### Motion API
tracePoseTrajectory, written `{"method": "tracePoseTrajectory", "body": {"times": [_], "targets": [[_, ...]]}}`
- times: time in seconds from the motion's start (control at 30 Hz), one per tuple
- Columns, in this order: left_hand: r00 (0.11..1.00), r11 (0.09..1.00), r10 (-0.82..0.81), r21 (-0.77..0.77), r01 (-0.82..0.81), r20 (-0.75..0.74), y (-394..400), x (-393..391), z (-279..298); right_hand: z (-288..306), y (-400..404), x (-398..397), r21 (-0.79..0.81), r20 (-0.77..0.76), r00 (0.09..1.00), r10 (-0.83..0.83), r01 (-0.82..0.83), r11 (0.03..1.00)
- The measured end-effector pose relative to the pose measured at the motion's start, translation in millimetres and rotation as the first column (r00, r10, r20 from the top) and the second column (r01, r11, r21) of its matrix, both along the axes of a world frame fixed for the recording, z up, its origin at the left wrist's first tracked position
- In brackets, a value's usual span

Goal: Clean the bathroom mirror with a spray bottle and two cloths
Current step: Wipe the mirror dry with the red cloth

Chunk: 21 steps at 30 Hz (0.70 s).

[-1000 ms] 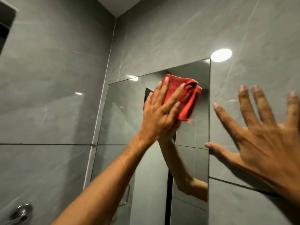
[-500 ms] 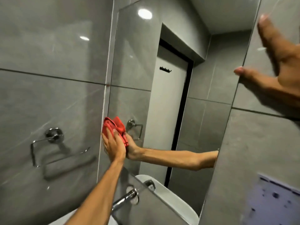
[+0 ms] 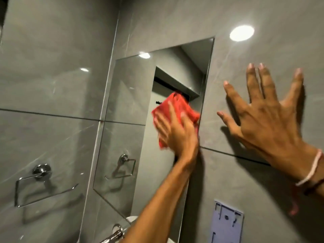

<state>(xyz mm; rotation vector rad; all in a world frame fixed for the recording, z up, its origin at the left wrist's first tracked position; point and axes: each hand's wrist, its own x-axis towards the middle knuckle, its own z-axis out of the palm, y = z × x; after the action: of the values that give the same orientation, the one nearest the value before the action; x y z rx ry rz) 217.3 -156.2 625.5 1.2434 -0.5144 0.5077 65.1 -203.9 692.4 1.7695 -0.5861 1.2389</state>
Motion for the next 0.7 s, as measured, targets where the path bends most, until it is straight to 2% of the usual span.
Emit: {"method": "tracePoseTrajectory", "body": {"times": [0.07,0.1,0.13,0.2,0.23,0.27,0.3,0.4,0.47,0.53,0.6,0.7], "targets": [[0.959,0.999,0.024,0.03,-0.034,0.281,-3.2,-7.1,72.7,5.5,-10.2,-12.9,-0.025,0.02,0.999,-0.046,0.047,0.999],[0.917,0.995,0.052,0.053,-0.079,0.395,-5.4,-5.7,90.2,4.8,-16.4,-16.1,-0.052,0.016,0.998,-0.068,0.069,0.996],[0.838,0.987,0.091,0.064,-0.148,0.538,-5.2,-3.1,94.4,3.3,-21.3,-17.7,-0.054,0.018,0.996,-0.089,0.09,0.994],[0.657,0.966,0.125,0.061,-0.252,0.743,-6.3,16.9,76.2,0.1,-25.3,-16.9,-0.046,0.026,0.997,-0.074,0.075,0.996],[0.595,0.961,0.132,0.045,-0.273,0.793,-4.1,32.9,60.8,-3.4,-23.7,-13.0,-0.038,0.04,0.998,-0.056,0.057,0.998],[0.558,0.953,0.147,0.035,-0.302,0.817,-1.1,47.7,42.1,-6.8,-21.1,-8.8,-0.033,0.052,0.997,-0.055,0.056,0.998],[0.56,0.944,0.169,0.029,-0.328,0.811,0.4,61.1,16.5,-11.5,-20.8,-4.1,-0.023,0.058,0.997,-0.053,0.055,0.998],[0.717,0.936,0.202,0.085,-0.343,0.668,8.7,77.7,-77.4,-16.7,-20.1,3.8,-0.013,0.065,0.997,-0.043,0.044,0.999],[0.857,0.941,0.184,0.165,-0.295,0.481,11.3,70.7,-150.9,-18.4,-22.2,5.5,-0.026,0.065,0.997,-0.028,0.03,0.999],[0.95,0.945,0.188,0.217,-0.244,0.251,11.1,43.9,-214.2,-19.7,-24.0,5.4,-0.017,0.081,0.997,0.0,0.001,1.0],[0.987,0.959,0.163,0.236,-0.157,-0.009,6.3,4.1,-254.7,-21.1,-25.2,6.5,0.006,0.077,0.997,0.012,-0.013,1.0],[0.933,0.993,0.071,0.11,-0.034,-0.352,-6.8,-37.5,-250.8,-15.2,-23.0,5.5,0.02,0.062,0.998,0.025,-0.026,0.999]]}}
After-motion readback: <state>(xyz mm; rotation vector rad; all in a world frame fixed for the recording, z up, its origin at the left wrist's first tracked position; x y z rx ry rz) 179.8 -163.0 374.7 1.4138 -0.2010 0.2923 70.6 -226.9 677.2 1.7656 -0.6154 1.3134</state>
